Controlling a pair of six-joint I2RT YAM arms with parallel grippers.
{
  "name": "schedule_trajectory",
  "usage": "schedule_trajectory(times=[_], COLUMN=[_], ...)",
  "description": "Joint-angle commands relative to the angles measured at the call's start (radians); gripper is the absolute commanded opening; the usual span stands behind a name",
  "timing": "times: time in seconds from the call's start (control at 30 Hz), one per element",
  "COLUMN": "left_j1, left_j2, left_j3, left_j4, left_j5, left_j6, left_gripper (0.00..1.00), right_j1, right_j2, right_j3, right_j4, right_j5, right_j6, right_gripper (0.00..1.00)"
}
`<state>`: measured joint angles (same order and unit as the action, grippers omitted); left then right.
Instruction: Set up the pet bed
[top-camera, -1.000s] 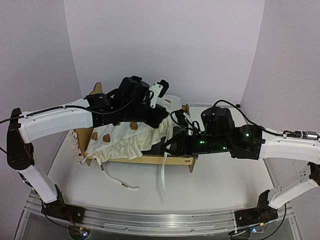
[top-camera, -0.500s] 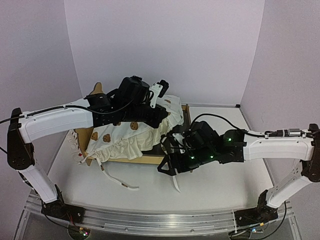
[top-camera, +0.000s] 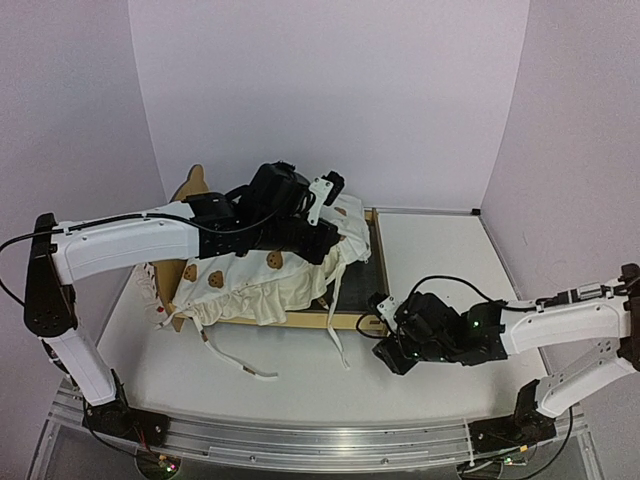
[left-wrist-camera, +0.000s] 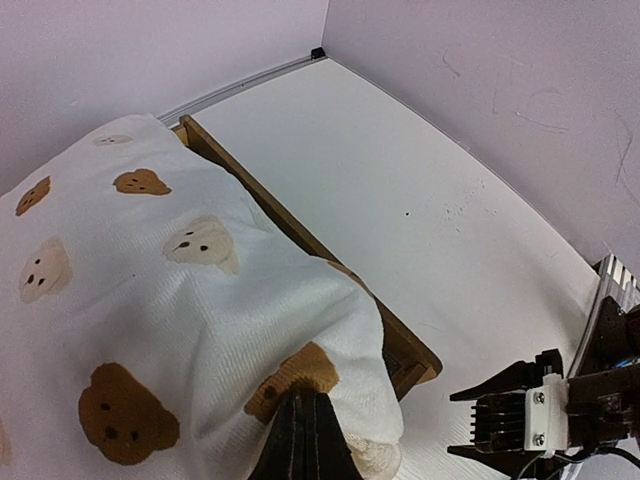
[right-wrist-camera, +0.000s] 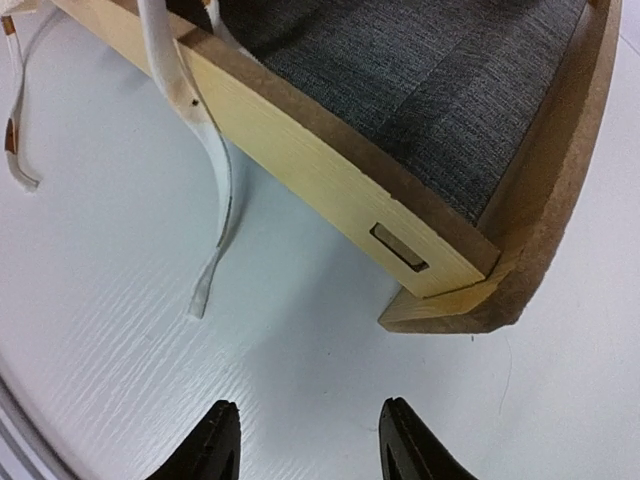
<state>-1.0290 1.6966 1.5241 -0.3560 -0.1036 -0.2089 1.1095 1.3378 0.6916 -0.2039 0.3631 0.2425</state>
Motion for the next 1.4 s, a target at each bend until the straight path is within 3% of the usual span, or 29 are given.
schedule_trajectory(times=[0.0, 0.33, 0.7, 1.0, 1.37], left_j1=[-0.003, -0.011, -0.013, -0.013, -0.013], left_j2=[0.006, 0.043, 0.061, 0.062, 0.088], left_j3=[0.069, 0.170, 0.198, 0.210, 0.241], left_j4=[0.030, 0.000, -0.009, -0.020, -0.040], left_j5=[0.004, 0.061, 0.072, 0.064, 0.061], left_j6=[0.010, 0.023, 0.030, 0.037, 0.034], left_gripper=[0.00, 0.00, 0.00, 0.00, 0.00], right_j1=[0.004, 0.003, 0.003, 0.014, 0.014], right_j2=[0.008, 0.173, 0.514, 0.637, 0.793], right_j3=[-0.155, -0.298, -0.331, -0.233, -0.105], right_j4=[0.395, 0.880, 1.428, 1.454, 1.456], right_j5=[0.043, 0.101, 0.171, 0.385, 0.530], right_j6=[-0.064, -0.203, -0.353, -0.376, -0.317], right_gripper=[0.48, 0.48, 0.48, 0.49, 0.51])
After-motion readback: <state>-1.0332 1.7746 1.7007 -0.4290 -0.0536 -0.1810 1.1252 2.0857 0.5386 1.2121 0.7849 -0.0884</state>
